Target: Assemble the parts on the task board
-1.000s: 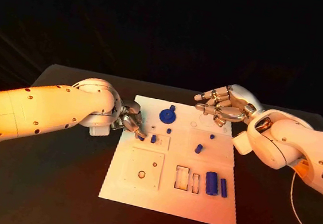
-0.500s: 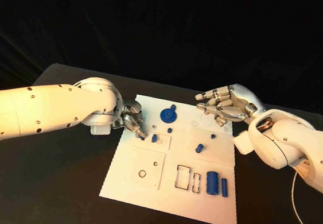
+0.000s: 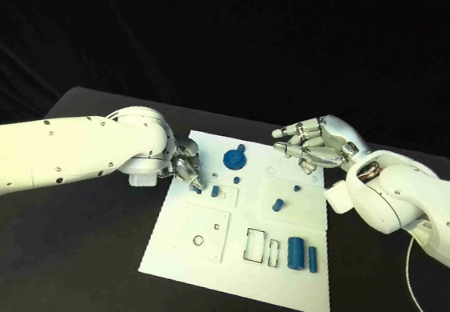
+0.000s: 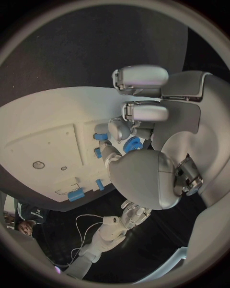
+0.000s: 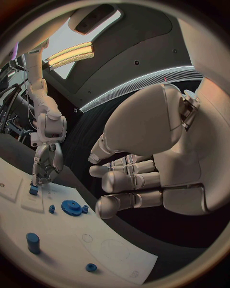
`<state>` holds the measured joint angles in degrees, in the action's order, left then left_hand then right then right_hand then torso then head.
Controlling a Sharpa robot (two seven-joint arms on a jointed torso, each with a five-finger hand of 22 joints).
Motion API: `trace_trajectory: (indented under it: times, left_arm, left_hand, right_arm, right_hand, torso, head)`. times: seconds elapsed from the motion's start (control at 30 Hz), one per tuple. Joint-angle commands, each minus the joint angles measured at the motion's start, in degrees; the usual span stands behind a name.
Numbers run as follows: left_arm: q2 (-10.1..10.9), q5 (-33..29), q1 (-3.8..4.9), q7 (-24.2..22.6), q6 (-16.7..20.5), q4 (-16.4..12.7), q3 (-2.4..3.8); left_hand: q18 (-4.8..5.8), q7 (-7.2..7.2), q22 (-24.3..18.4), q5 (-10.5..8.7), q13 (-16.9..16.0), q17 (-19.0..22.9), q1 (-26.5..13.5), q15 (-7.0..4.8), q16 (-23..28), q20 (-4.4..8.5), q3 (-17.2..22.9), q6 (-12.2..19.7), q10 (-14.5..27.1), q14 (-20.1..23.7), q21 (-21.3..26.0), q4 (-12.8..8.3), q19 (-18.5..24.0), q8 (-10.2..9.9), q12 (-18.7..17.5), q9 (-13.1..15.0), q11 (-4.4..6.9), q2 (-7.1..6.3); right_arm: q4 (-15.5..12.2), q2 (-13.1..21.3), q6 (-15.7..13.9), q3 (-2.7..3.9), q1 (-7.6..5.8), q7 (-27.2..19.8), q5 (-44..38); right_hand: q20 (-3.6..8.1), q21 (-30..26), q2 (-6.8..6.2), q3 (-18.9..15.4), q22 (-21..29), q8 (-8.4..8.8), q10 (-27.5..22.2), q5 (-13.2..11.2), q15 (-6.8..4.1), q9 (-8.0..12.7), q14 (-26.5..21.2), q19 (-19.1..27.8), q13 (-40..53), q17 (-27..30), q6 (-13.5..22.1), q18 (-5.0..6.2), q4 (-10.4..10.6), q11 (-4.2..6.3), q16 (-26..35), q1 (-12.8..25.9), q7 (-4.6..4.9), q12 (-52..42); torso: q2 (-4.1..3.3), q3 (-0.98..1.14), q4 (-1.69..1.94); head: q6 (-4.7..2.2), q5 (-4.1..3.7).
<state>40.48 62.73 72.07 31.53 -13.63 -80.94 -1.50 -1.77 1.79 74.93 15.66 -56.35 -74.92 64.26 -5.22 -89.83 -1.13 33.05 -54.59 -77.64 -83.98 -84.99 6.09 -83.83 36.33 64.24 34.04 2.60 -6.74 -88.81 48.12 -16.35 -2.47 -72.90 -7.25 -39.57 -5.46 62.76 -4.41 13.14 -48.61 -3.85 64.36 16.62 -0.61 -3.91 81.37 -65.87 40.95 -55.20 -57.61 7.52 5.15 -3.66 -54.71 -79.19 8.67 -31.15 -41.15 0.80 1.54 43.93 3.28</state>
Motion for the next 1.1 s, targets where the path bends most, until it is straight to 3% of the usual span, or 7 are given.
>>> trace_trajectory:
  times: [0.03, 0.63, 0.8, 1.1]
  left_arm:
    - [-0.38, -0.02, -0.44, 2.2, -1.92, -0.3, -0.3]
    - [-0.95, -0.23, -0.47, 4.12, -0.5, 0.12, -0.29]
    - [-1.02, -0.23, -0.47, 4.26, -0.72, 0.19, -0.29]
    - [-1.08, -0.23, -0.48, 4.42, -1.25, 0.23, -0.29]
  left_hand:
    - [0.39, -0.41, 9.99, 0.05, -0.32, -15.08, -0.77, -0.45, -0.17, 0.45, 4.27, -0.87, -0.46, -6.02, -0.27, -4.81, -4.05, -0.06, 0.26, -0.26, 0.0, -0.08]
    - [0.61, -0.97, 10.88, -0.05, -1.81, -15.08, -3.81, -0.82, -0.17, 0.81, -1.28, -2.51, -1.31, -6.02, -1.01, -2.27, -4.4, -0.46, 0.97, -1.3, 0.45, 0.51]
    - [0.65, -1.09, 11.06, -0.33, -2.18, -15.08, -5.63, -0.86, -0.17, 0.83, -5.53, -3.22, -1.51, -6.02, -1.13, -0.43, -4.46, -0.52, 1.08, -1.68, 0.54, 0.43]
    - [0.74, -1.14, 11.43, -0.36, -2.61, -15.08, -5.95, -0.94, -0.17, 0.93, -10.78, -3.67, -1.63, -6.02, -1.42, 1.02, -4.6, -0.8, 1.1, -2.26, 0.57, 0.43]
  right_arm:
    - [0.05, -0.03, 0.91, 0.0, 0.03, -0.18, -0.09]
    - [-0.02, 0.13, 0.9, 0.01, 0.03, -0.19, -0.09]
    - [0.0, 0.13, 0.99, 0.01, 0.03, -0.2, -0.09]
    - [0.01, 0.16, 1.06, 0.01, 0.03, -0.19, -0.09]
  right_hand:
    - [-0.01, -0.21, -0.01, 0.41, 0.04, -0.04, -0.5, 0.27, -0.06, -0.09, -0.41, 0.35, -0.09, -0.09, 0.21, 0.91, 0.08, 0.03, 0.04, 0.52, 0.21, 0.04]
    - [-0.02, -0.4, 0.0, 0.44, 0.29, -0.04, -0.52, 0.28, -0.05, -0.09, -0.45, 0.49, -0.1, 0.02, 0.22, 0.96, 0.09, 0.03, 0.2, 0.55, 0.21, 0.02]
    - [-0.03, -0.44, 0.03, 0.51, 0.32, -0.05, -0.58, 0.37, -0.04, -0.09, -0.49, 0.51, -0.11, 0.06, 0.23, 0.96, 0.08, 0.03, 0.27, 0.54, 0.21, 0.01]
    - [-0.04, -0.49, 0.04, 0.54, 0.37, -0.05, -0.62, 0.46, -0.03, -0.1, -0.51, 0.54, -0.12, 0.04, 0.25, 0.97, 0.11, 0.02, 0.29, 0.59, 0.22, 0.0]
  torso:
    - [0.01, 0.04, -0.05]
    - [0.0, 0.02, -0.01]
    - [0.0, 0.02, -0.03]
    - [0.02, 0.01, -0.03]
  head:
    - [0.05, -0.15]
    - [0.04, -0.25]
    - [0.08, -0.25]
    - [0.02, -0.35]
